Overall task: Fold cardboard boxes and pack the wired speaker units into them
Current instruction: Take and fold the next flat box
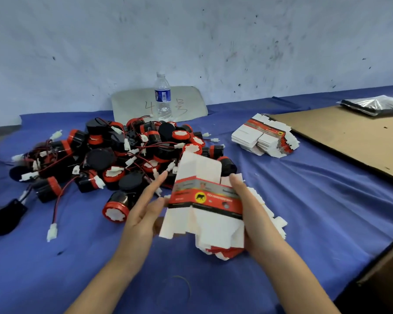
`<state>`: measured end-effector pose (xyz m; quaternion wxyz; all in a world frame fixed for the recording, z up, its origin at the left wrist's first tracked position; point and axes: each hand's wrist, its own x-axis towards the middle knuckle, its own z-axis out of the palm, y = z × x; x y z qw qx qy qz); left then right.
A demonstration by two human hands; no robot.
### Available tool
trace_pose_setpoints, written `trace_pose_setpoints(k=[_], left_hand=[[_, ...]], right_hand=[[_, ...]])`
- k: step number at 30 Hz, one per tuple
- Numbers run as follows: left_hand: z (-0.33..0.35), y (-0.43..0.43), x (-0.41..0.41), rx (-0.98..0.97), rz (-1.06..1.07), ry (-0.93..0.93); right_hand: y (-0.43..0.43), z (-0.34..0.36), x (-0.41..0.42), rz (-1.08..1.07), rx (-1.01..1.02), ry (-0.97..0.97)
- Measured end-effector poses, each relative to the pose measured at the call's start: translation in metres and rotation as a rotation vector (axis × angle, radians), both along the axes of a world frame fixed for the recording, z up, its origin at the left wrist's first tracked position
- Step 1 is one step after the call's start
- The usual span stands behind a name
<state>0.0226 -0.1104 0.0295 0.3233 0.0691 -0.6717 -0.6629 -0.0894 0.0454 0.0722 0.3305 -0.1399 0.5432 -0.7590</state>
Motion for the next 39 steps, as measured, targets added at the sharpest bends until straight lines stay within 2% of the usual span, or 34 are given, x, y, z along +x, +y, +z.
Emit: trace_pose_setpoints(k=[2, 4, 5, 6, 8, 9, 11, 12, 14, 16, 18, 21, 24, 29, 35, 37, 39], left_hand=[[0.004, 0.003, 0.000, -0.303, 0.175, 0.047], [0.002, -0.002, -0.001, -0.798, 0.318, 0.100], [-0.001, -0.004, -0.002, -1.008, 0.340, 0.141], [-0.002, -0.003, -0.002, -1.137, 0.324, 0.152], [-0.003, 0.003, -0.003, -1.219, 0.271, 0.154], [-0.003, 0.007, -0.003, -1.185, 0.234, 0.142], [-0.003, 0.012, -0.002, -1.038, 0.165, 0.137], [-0.004, 0.013, -0.002, -0.941, 0.145, 0.146], [-0.003, 0.014, -0.001, -0.721, 0.130, 0.166], [-0.001, 0.015, 0.001, -0.523, 0.153, 0.132], [-0.004, 0.016, 0.000, -0.394, 0.200, 0.075], [-0.008, 0.014, -0.002, -0.209, 0.166, 0.072], [-0.010, 0.013, 0.001, -0.270, 0.156, 0.101], [-0.006, 0.016, 0.002, -0.167, 0.279, 0.051], [-0.008, 0.018, 0.003, -0.120, 0.235, 0.083], [-0.005, 0.020, 0.003, -0.201, 0.228, 0.111], [0.001, 0.022, 0.003, -0.367, 0.223, 0.120]], right_hand=[[0.011, 0.003, -0.003, 0.078, -0.003, -0.040], [0.014, 0.005, -0.005, 0.206, 0.063, 0.064], [0.020, 0.002, -0.002, 0.274, 0.023, 0.095], [0.022, 0.001, -0.001, 0.286, 0.027, 0.071], [0.017, 0.000, -0.008, 0.372, 0.121, 0.104], [0.014, 0.000, -0.010, 0.416, 0.197, 0.114], [0.011, 0.009, -0.005, 0.334, 0.342, 0.047], [0.013, 0.010, -0.005, 0.306, 0.416, 0.098], [0.015, 0.005, -0.007, 0.281, 0.498, 0.331], [0.011, 0.006, -0.008, 0.233, 0.354, 0.550], [0.010, 0.004, -0.005, 0.273, 0.161, 0.687], [0.007, 0.000, 0.004, 0.351, 0.032, 0.726], [-0.001, -0.004, 0.012, 0.318, -0.013, 0.684], [-0.009, -0.010, 0.023, 0.218, -0.061, 0.588], [-0.014, -0.014, 0.028, 0.142, -0.067, 0.572], [-0.014, -0.014, 0.029, 0.144, -0.072, 0.571], [-0.013, -0.013, 0.029, 0.138, -0.070, 0.558]])
